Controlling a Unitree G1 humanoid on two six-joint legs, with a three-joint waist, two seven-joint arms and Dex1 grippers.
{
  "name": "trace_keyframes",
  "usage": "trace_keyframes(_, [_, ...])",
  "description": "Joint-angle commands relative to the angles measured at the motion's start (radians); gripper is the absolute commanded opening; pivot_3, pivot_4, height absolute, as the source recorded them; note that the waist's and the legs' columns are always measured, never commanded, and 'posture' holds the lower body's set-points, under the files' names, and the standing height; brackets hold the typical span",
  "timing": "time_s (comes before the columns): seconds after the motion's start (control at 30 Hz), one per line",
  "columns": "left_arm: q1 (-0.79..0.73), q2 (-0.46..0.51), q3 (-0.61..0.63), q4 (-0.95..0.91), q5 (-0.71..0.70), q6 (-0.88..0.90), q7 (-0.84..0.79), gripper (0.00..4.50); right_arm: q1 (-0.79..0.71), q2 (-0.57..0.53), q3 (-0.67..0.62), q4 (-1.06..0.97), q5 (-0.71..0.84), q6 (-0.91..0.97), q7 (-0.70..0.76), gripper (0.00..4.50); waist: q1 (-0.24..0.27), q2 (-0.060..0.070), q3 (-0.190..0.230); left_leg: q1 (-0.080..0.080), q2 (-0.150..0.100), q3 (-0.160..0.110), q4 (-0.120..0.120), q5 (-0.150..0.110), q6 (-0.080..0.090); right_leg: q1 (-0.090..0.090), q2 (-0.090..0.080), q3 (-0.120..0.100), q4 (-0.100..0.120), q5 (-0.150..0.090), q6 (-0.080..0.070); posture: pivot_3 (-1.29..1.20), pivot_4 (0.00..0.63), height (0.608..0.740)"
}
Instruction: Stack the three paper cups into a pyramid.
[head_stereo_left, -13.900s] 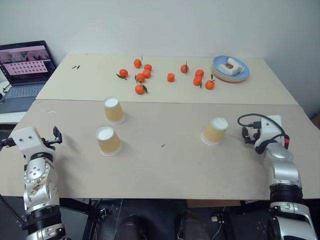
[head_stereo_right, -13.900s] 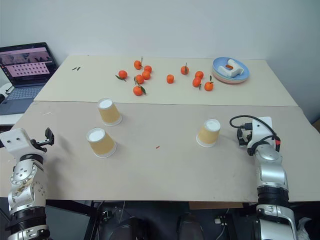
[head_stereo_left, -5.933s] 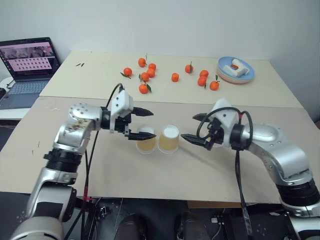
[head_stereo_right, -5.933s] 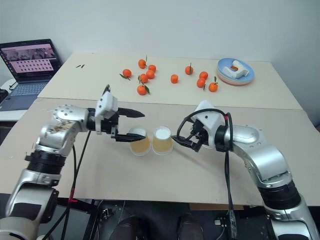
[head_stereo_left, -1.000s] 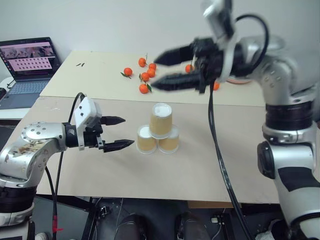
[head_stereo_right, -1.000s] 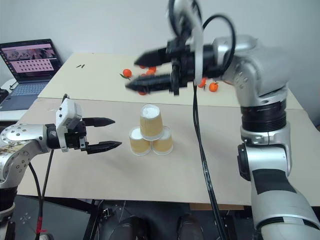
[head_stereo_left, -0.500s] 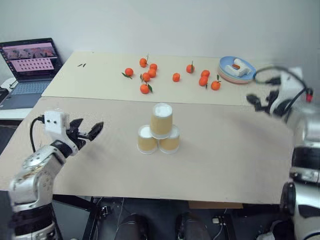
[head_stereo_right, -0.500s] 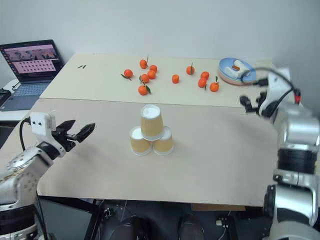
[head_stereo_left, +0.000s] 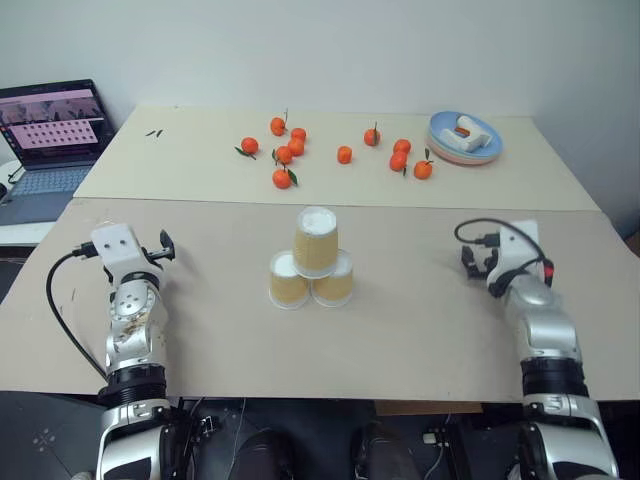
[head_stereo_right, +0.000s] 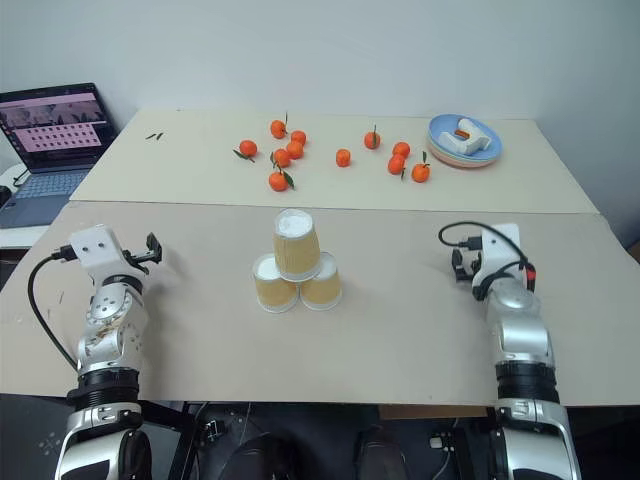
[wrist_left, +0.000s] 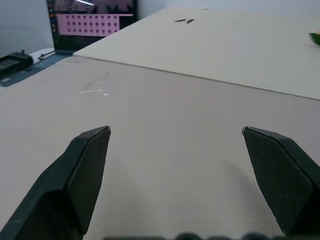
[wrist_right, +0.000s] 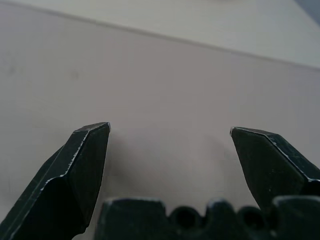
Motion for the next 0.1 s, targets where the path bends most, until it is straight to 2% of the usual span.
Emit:
trace_keyframes(0.03, [-0.026,0.014,0.010,0.028,-0.002,-0.072,-0.004,4.50,-0.003,-0.009,-0.042,-0.002,0.006,-0.063,-0.017,4.48,-0.001,0.000,0.000,0.000,0.000,0.000,0.000,0.000,0.000,0.000,0.000,0.000,0.000,0.000,0.000,0.00,0.150,0.686])
trace_keyframes(0.1, [-0.025,0.022,0.014,0.040,-0.004,-0.081,-0.005,4.50,-0.002,-0.007,-0.041,-0.002,0.006,-0.072,-0.017,4.48,-0.001,0.000,0.000,0.001,0.001,0.000,0.000,0.000,0.000,0.000,0.000,0.000,0.000,0.000,0.000,0.00,0.150,0.686])
